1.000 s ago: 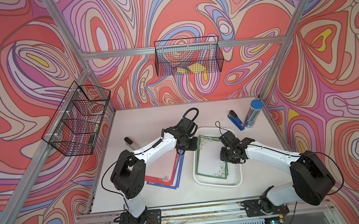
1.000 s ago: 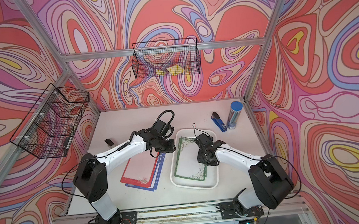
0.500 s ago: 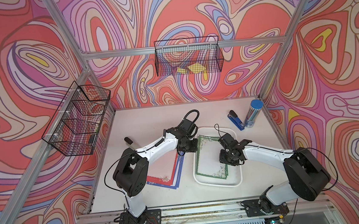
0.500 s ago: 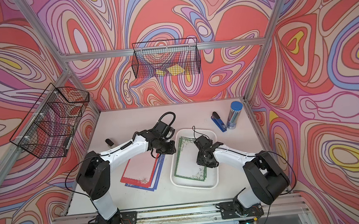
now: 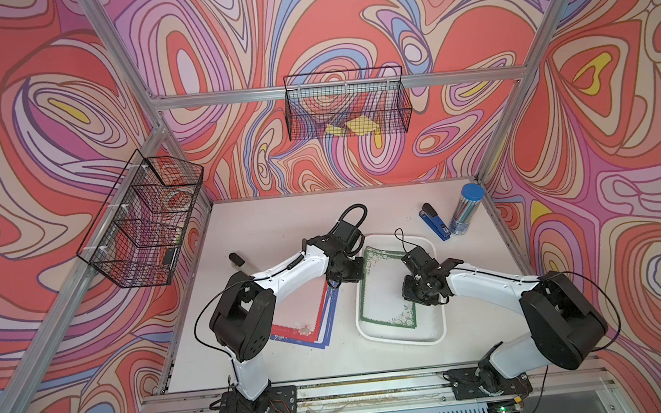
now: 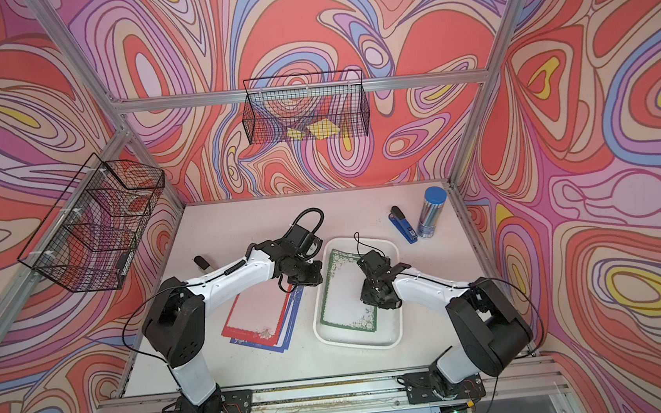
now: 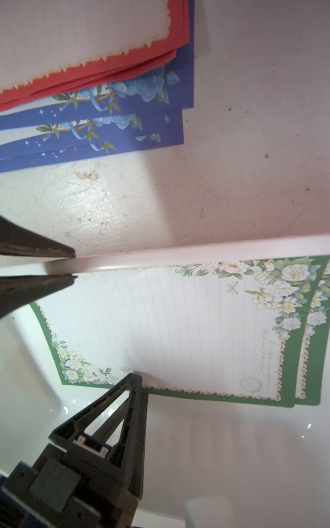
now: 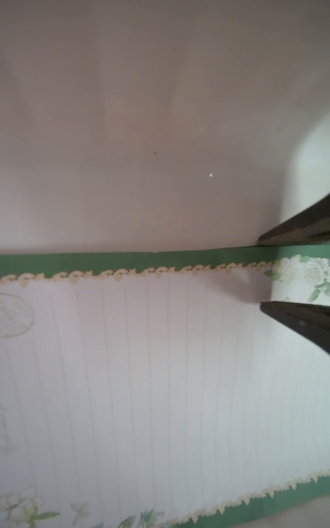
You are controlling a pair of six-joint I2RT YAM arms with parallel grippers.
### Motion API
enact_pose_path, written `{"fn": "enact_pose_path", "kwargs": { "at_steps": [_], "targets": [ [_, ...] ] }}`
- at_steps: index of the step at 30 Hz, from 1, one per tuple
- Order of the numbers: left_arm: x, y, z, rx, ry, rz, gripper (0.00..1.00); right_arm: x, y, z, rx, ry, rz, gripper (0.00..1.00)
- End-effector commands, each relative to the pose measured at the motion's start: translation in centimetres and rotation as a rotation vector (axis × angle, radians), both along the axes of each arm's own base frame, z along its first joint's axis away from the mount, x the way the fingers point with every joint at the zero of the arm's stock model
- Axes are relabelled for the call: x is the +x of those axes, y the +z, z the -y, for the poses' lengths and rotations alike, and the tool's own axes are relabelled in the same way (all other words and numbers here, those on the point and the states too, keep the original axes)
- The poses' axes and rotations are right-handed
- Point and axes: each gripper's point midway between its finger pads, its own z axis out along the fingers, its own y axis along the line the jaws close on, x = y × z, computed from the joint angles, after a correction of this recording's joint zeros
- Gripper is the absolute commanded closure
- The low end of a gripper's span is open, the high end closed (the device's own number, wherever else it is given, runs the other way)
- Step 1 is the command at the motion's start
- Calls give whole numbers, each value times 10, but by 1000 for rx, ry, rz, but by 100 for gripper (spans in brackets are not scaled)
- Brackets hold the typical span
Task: Take out the stationery paper from the storage box
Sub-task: Pick up the stationery paper from the storage box.
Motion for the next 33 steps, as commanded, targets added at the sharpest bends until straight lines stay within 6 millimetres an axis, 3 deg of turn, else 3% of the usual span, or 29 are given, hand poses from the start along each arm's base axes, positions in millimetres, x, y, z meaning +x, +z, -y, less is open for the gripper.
{"fn": "enact_pose_path", "kwargs": {
  "at_steps": [1, 12, 25, 33],
  "targets": [
    [-4, -14, -5, 21, 14, -42, 86, -4, 1, 0, 12, 4, 1, 66],
    [-4, -14, -5, 25, 14, -40, 86, -2, 19, -4, 36, 22, 29, 68],
    [-5, -19, -5, 26, 11, -53, 86, 8, 47, -21, 163, 48, 158, 80],
    [-4, -20, -3, 23, 8, -56, 86, 8, 36, -28, 234, 23, 152, 81]
  ]
}}
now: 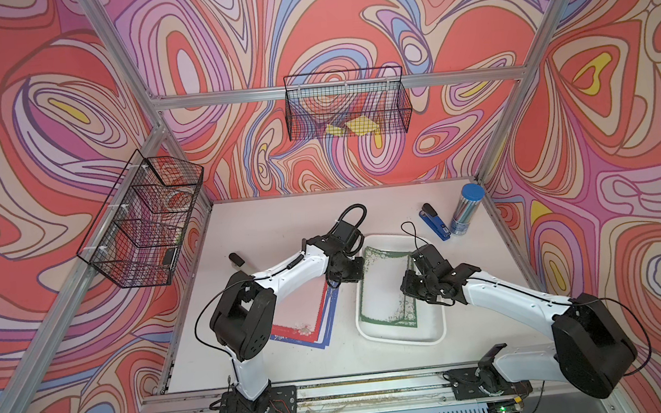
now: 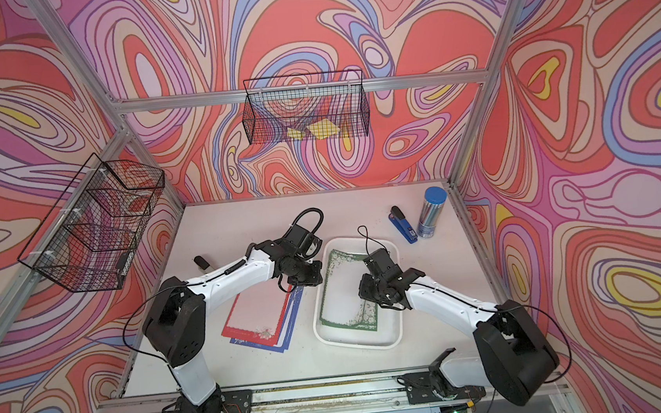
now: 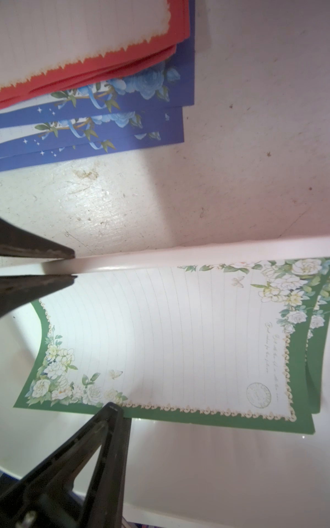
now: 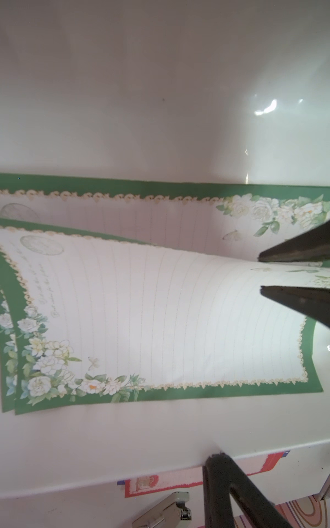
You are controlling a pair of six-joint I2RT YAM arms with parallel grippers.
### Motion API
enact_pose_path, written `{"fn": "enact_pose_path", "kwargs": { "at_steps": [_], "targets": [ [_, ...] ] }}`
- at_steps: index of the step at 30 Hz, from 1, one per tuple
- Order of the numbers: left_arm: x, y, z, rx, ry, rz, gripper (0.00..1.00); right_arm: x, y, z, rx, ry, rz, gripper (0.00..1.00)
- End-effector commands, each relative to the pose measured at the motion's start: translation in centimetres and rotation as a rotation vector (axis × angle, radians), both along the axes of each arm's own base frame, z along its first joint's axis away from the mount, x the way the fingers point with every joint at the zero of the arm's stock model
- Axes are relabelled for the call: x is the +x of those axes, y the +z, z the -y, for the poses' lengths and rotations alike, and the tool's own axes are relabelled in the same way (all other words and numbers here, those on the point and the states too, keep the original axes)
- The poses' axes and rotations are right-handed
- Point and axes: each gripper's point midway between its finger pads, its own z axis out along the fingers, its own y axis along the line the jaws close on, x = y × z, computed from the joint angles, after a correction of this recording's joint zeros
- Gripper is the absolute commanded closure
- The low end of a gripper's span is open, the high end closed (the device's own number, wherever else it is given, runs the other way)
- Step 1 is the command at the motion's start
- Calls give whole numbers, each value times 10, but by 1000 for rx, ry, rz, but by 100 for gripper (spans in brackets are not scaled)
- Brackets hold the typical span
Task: Take out the stationery paper from the storage box
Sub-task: Pick up the stationery paper from the storage box.
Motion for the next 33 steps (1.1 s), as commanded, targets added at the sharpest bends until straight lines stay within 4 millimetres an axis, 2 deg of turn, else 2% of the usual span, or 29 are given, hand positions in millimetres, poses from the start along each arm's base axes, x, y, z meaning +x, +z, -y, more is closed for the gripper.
{"fn": "enact_pose_path", "kwargs": {
  "at_steps": [1, 7, 12, 16, 23, 29, 31, 33],
  "targets": [
    [-4, -18, -4, 29, 11, -46, 85, 1, -8, -4, 47, -16, -7, 81],
    [-4, -18, -4, 27, 12, -48, 85, 1, -20, -1, 57, -43, -23, 79],
    [-4, -19, -4, 26, 13, -51, 85, 2, -22, -1, 93, -68, 3, 79],
    [-4, -19, -6, 31, 15, -48, 85, 5, -16, -2, 126, -82, 46, 84],
    [-5, -24, -5, 30, 19, -58, 85, 9, -5, 9, 120, -132, 124, 100],
    [-5, -25, -4, 30, 18, -61, 85, 10, 0, 6, 151, -122, 156, 100],
    [-5, -25, -4, 28, 18, -64, 85, 11, 1, 3, 165, -113, 158, 91],
    [-5, -25, -3, 26, 20, -63, 85, 12, 1, 1, 176, -106, 159, 86]
  ]
}}
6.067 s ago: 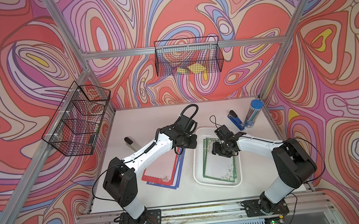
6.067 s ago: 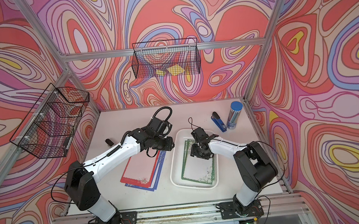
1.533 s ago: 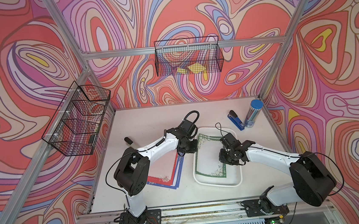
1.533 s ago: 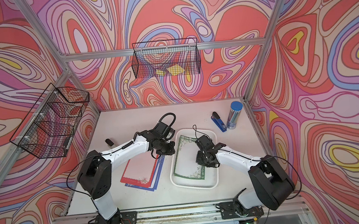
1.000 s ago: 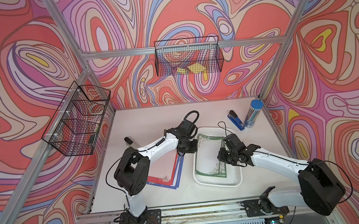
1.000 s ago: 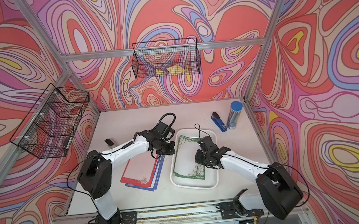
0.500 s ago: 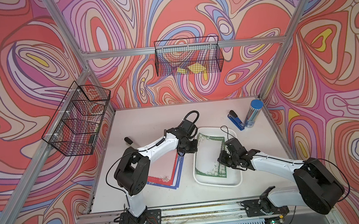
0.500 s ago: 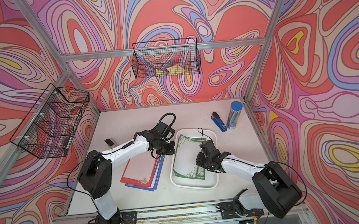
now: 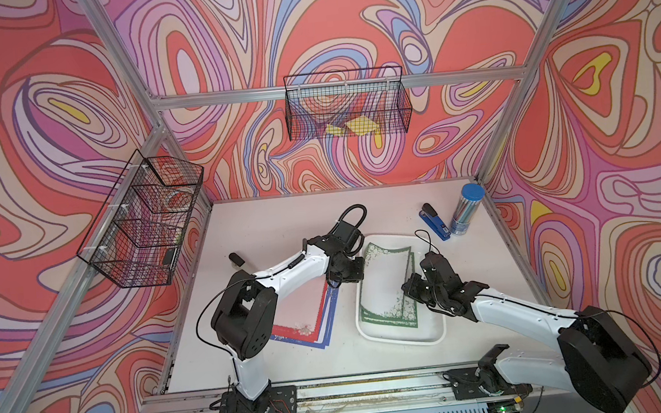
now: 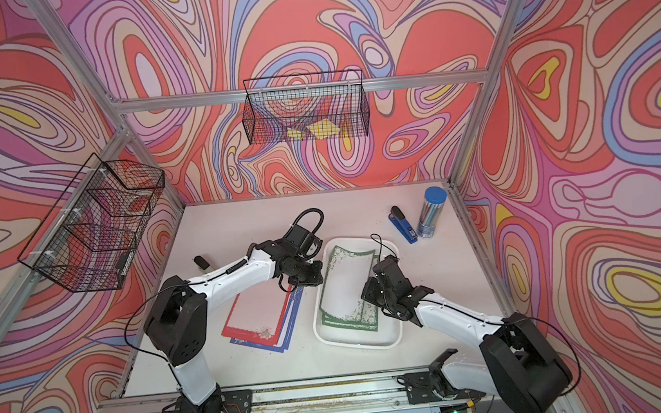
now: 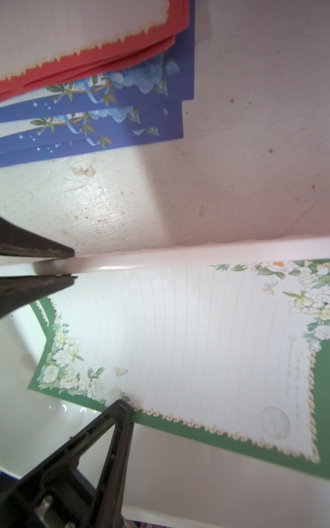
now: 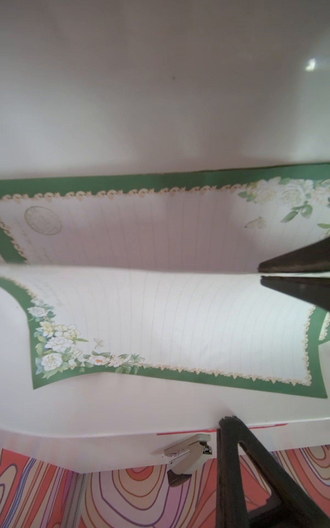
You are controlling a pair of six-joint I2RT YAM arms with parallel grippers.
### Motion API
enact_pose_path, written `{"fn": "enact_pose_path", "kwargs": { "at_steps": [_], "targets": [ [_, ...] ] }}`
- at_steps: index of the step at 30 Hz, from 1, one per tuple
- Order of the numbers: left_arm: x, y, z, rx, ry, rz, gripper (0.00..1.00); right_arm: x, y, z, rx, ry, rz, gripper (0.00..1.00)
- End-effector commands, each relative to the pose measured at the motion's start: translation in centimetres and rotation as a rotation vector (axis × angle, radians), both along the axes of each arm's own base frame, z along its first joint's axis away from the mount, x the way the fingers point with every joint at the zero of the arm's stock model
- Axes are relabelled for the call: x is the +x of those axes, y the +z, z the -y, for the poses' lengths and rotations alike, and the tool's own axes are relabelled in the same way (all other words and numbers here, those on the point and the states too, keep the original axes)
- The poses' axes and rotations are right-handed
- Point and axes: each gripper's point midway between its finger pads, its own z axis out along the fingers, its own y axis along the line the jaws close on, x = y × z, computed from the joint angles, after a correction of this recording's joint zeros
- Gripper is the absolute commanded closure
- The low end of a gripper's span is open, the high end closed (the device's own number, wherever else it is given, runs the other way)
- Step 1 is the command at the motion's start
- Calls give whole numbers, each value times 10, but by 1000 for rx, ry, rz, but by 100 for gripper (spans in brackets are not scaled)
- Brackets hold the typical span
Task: Take out the stationery paper from the storage box
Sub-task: Pick up the stationery paper from the storage box.
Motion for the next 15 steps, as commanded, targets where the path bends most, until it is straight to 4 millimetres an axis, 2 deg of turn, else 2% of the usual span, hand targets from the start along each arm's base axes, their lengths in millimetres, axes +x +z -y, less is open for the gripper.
{"fn": "enact_pose_path", "kwargs": {
  "at_steps": [1, 8, 15],
  "targets": [
    [-6, -22, -4, 29, 14, -54, 85, 4, 1, -3, 25, 1, 22, 83],
    [-6, -24, -4, 27, 17, -61, 85, 8, -6, -9, 53, 7, 19, 75],
    [-7, -24, -4, 25, 15, -63, 85, 13, -15, -11, 68, -18, -1, 77]
  ]
}}
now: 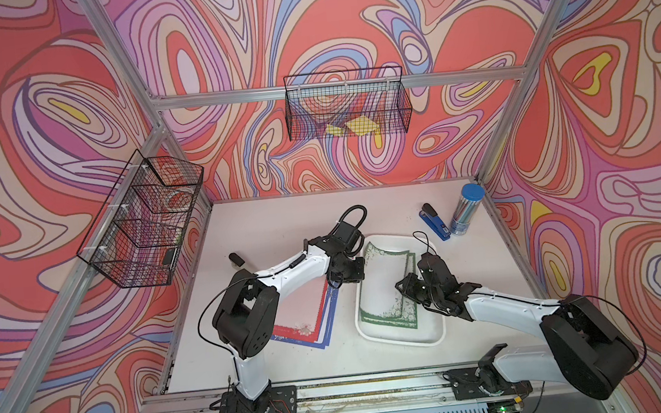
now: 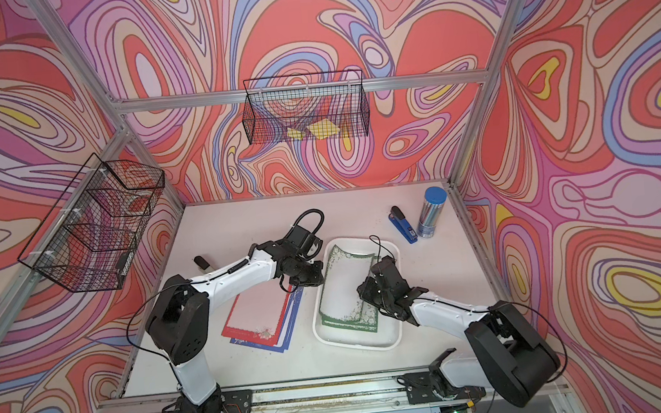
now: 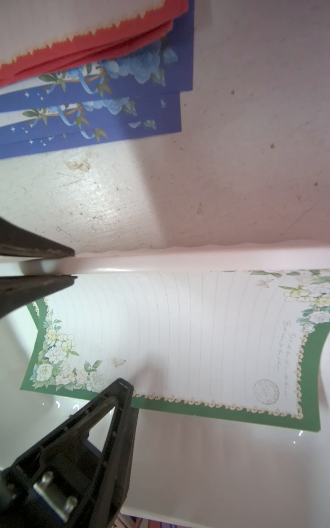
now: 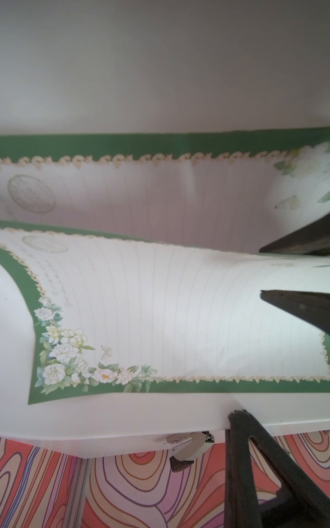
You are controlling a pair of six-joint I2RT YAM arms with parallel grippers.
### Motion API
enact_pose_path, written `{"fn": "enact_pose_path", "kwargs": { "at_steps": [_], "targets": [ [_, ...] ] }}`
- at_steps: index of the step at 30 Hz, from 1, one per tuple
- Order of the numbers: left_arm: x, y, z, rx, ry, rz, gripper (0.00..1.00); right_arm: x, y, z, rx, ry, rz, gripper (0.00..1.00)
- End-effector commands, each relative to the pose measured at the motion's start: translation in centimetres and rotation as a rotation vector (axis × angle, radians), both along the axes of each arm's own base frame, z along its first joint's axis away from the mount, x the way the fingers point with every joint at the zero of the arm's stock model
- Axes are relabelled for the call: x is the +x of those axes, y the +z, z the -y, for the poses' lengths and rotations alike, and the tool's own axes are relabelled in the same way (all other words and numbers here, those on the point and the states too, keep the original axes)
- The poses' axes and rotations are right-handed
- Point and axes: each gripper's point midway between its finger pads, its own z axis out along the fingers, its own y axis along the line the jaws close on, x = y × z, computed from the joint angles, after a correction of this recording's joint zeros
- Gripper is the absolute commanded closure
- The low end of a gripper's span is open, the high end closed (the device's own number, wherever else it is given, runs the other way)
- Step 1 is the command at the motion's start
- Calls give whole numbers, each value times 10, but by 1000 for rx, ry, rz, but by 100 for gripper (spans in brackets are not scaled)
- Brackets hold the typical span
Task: Take out the stationery paper from the storage box
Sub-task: Pick up the stationery paper from the storage box.
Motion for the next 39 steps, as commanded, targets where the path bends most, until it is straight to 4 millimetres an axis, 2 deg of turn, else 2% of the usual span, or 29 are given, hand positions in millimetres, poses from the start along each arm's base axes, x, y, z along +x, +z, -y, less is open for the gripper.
{"fn": "enact_pose_path", "kwargs": {
  "at_steps": [1, 6, 8, 11, 14, 17, 21, 27, 31, 36, 39],
  "targets": [
    [-8, -20, -6, 33, 1, -51, 85, 4, -3, -1, 15, -18, -8, 78],
    [-5, -15, -7, 42, -4, -34, 85, 6, -6, 2, -17, -28, -36, 93],
    [-2, -11, -8, 48, -6, -13, 82, 6, -4, 5, -48, -23, -39, 99],
    [6, 1, -8, 54, -6, 31, 75, 8, 6, 12, -141, 3, -40, 100],
    [17, 19, -9, 57, -7, 96, 70, 12, 25, 19, -265, 74, -35, 100],
    [31, 45, -14, 75, -11, 198, 68, 17, 50, 23, -370, 155, -13, 100],
    [48, 90, -25, 78, -6, 366, 68, 22, 87, 32, -501, 235, 21, 100],
    [56, 168, -43, -10, 40, 683, 67, 30, 154, 41, -657, 332, 138, 100],
    [47, 210, -55, -101, 65, 889, 65, 34, 199, 44, -750, 377, 256, 100],
    [29, 244, -67, -196, 72, 1058, 51, 36, 255, 43, -849, 416, 461, 100],
    [17, 261, -64, -287, 37, 1129, 39, 36, 282, 44, -901, 421, 593, 100]
  ]
}}
